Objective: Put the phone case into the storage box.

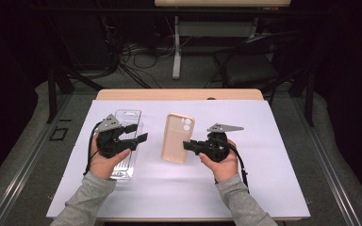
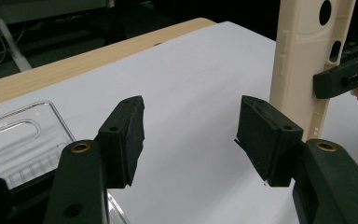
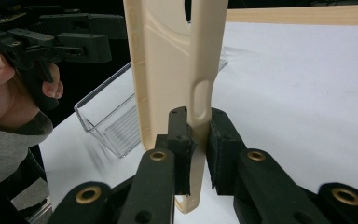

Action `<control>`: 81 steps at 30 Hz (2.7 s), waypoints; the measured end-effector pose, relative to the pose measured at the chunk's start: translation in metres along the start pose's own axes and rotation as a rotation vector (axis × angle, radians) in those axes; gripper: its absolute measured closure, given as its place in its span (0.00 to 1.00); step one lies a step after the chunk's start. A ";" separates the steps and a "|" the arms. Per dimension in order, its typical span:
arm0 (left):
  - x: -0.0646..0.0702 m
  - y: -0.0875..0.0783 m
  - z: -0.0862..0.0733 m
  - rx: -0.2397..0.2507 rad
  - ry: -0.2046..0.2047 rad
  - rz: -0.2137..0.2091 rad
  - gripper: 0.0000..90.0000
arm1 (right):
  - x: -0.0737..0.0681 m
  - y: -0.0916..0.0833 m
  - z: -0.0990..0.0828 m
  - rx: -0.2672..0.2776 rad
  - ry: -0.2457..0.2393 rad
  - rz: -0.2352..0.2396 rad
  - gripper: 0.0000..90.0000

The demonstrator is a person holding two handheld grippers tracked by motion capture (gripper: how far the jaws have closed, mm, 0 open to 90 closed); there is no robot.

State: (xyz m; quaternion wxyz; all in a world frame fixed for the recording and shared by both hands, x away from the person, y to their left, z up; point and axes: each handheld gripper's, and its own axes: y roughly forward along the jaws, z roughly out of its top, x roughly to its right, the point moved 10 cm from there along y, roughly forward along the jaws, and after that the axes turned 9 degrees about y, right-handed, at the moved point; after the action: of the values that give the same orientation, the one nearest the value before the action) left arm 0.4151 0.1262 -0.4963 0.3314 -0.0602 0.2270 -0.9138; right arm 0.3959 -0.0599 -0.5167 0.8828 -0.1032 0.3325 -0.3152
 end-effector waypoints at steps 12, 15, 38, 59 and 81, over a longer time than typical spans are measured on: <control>0.006 -0.001 0.001 -0.035 0.004 -0.019 0.31 | -0.004 0.001 -0.004 -0.025 -0.020 -0.015 0.90; 0.006 -0.001 0.002 -0.037 0.013 -0.010 0.28 | -0.004 0.001 -0.004 -0.028 -0.030 -0.024 0.90; 0.021 0.006 0.002 -0.095 0.068 -0.035 0.09 | -0.006 0.006 -0.010 -0.049 -0.070 -0.052 0.90; 0.021 0.011 0.023 -0.132 0.236 0.014 0.11 | -0.005 0.008 -0.010 -0.051 -0.079 -0.055 0.90; 0.026 0.016 0.038 -0.154 0.339 0.029 0.19 | -0.001 0.010 -0.017 -0.117 -0.090 -0.081 0.90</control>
State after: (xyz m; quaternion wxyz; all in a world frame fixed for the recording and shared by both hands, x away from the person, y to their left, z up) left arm 0.4144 0.0844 -0.4713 0.2959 0.0726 0.3499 -0.8859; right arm 0.3895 -0.0509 -0.5334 0.8758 -0.1821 0.3061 -0.3257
